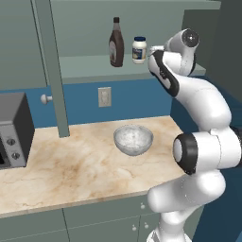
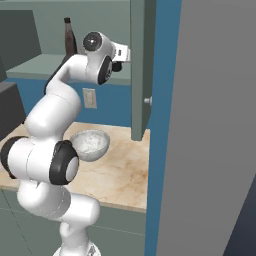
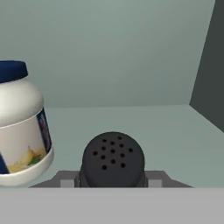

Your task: There are various items on the counter. Only move the condiments/shakers into the cabinet.

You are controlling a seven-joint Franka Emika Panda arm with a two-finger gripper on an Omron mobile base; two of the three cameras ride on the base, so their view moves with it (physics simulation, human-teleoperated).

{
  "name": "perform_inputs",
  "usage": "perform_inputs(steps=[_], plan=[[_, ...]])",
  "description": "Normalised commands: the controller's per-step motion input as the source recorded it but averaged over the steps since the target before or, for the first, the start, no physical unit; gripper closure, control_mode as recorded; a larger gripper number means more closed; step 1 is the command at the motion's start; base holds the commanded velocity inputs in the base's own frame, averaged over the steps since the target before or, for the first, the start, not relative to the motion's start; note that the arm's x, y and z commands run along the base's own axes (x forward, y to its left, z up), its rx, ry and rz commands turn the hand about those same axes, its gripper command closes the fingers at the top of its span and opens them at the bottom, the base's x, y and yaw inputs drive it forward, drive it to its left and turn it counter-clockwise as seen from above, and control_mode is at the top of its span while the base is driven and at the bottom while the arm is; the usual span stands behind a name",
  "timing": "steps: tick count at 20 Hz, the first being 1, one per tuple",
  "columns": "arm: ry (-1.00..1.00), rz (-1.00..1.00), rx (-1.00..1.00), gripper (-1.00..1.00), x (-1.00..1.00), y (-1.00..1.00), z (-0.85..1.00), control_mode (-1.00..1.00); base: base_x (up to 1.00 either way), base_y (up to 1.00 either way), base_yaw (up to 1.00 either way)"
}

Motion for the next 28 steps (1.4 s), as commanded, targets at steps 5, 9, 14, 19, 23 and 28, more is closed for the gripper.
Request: perform_inputs(steps=[5, 9, 14, 19, 23, 28], plan=[[0.00, 0.00, 0.00, -1.00, 0.07, 0.00, 0.00, -1.00, 0.00, 0.00, 0.00], [0.00, 0.00, 0.00, -1.00, 0.08, 0.00, 0.00, -1.00, 0.00, 0.00, 0.00], [0.00, -0.01, -0.01, -1.00, 0.07, 0.00, 0.00, -1.00, 0.00, 0.00, 0.00], [-0.02, -0.01, 0.00, -1.00, -0.93, 0.00, -0.09, -1.00, 0.00, 0.00, 0.00], [-0.03, 0.00, 0.00, -1.00, -0.42, 0.00, -0.01, -1.00, 0.00, 0.00, 0.00], [-0.04, 0.06, -0.02, -1.00, -0.38, 0.11, -0.04, -1.00, 0.00, 0.00, 0.00]])
